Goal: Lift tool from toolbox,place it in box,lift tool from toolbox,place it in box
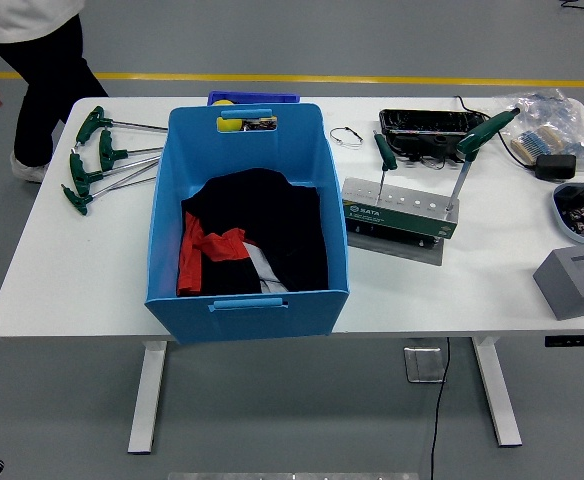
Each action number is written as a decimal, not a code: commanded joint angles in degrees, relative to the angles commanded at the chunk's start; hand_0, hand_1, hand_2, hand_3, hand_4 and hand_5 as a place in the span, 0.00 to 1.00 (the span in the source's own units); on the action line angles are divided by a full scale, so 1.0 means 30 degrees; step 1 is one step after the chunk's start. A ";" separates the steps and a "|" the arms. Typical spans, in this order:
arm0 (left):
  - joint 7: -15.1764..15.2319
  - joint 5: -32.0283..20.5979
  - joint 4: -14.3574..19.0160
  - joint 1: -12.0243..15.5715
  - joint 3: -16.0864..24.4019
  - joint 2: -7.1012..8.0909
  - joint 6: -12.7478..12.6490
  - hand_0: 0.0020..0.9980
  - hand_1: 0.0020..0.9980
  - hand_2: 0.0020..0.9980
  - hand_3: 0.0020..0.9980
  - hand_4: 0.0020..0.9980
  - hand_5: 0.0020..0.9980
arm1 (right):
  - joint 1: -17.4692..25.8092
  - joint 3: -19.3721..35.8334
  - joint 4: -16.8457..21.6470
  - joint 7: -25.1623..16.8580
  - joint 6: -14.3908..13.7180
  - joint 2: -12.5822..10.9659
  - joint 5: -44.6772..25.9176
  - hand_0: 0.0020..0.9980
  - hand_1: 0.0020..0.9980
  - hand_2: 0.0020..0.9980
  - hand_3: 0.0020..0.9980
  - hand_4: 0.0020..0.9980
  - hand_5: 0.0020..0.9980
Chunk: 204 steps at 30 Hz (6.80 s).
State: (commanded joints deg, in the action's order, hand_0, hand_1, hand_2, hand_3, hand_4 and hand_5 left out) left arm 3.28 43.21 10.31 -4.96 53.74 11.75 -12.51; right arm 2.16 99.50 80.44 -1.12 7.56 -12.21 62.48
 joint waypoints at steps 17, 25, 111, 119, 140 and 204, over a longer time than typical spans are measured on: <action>0.0126 -0.0676 0.0000 -0.0064 -0.0363 0.0057 -0.0071 0.87 0.89 0.89 0.71 0.70 0.70 | -0.0208 0.0129 0.0237 -0.0244 -0.0831 -0.0111 0.1387 0.97 0.88 0.87 0.90 1.00 1.00; 0.0181 -0.0795 0.0000 -0.0088 -0.0414 -0.0023 -0.0067 0.87 0.89 0.89 0.70 0.70 0.69 | -0.0167 0.0157 0.0270 -0.0451 -0.1274 -0.0132 0.1674 0.97 0.88 0.87 0.91 1.00 1.00; 0.0725 0.0063 0.0000 0.0266 0.2514 -0.1143 0.0060 0.86 0.89 0.89 0.70 0.70 0.68 | -1.7380 -1.9657 -0.9890 -0.1975 -0.1447 -0.5732 1.3341 0.76 0.64 0.61 0.77 1.00 0.63; 0.0753 -0.0007 0.0000 0.0201 0.2673 -0.1225 0.0075 0.86 0.89 0.89 0.70 0.70 0.68 | -1.8175 -2.1102 -1.0749 -0.2103 -0.1406 -0.5368 1.3524 0.70 0.58 0.58 0.72 1.00 0.61; 0.0817 -0.0204 0.0000 -0.0267 0.2556 -0.1251 0.0130 0.87 0.89 0.89 0.69 0.70 0.68 | -2.0106 -2.3298 -1.3040 -0.1998 -0.0784 -0.4789 1.4199 0.43 0.37 0.34 0.42 1.00 0.63; 0.0461 0.0964 0.0000 -0.0903 0.3450 -0.1255 -0.0018 0.86 0.89 0.89 0.69 0.69 0.68 | -2.0971 -2.4536 -1.5059 -0.0864 -0.0007 -0.3223 0.9750 0.13 0.12 0.15 0.15 1.00 0.67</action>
State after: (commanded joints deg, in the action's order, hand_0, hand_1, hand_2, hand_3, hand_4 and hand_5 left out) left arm 4.67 46.10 10.31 -7.67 64.09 7.99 -12.56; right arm -60.75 25.89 35.26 -3.72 7.54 -21.88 91.73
